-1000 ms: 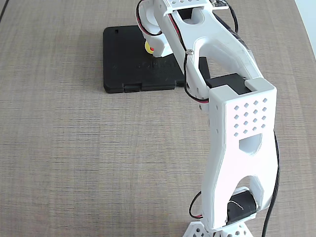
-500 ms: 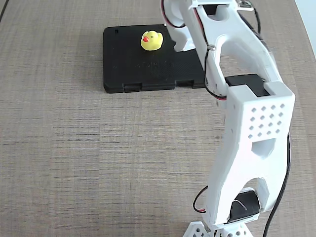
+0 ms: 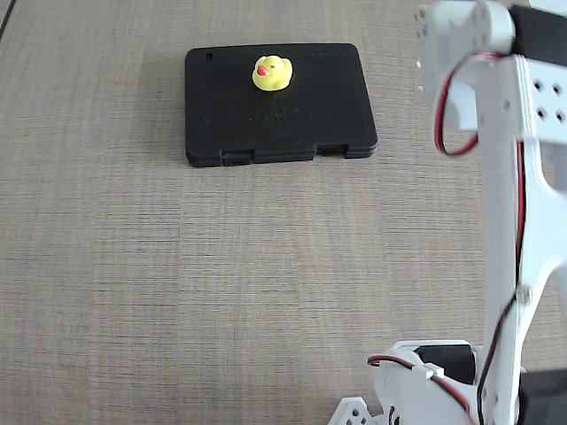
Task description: Grasp a duck and put it on the black surface.
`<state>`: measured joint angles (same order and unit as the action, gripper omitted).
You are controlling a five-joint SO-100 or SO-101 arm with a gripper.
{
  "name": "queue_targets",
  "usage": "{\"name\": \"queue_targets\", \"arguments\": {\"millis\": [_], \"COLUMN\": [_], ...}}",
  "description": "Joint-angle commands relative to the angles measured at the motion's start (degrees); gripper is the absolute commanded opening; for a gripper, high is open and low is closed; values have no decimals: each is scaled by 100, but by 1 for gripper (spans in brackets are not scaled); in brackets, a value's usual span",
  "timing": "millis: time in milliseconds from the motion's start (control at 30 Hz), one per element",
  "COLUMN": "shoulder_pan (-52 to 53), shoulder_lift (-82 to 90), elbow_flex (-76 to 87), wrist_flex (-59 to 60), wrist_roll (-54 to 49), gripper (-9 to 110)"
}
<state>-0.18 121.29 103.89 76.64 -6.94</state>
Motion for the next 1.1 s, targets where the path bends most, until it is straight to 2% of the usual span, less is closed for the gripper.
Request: {"name": "queue_targets", "arguments": {"millis": [0, 433, 1067], "shoulder_pan": [334, 633, 958], "shoulder_lift": [2048, 4676, 6820], "elbow_flex": [932, 4553, 6574], "wrist_flex": [-149, -914, -844], "wrist_roll": [299, 615, 562], "gripper": [0, 0, 0]}}
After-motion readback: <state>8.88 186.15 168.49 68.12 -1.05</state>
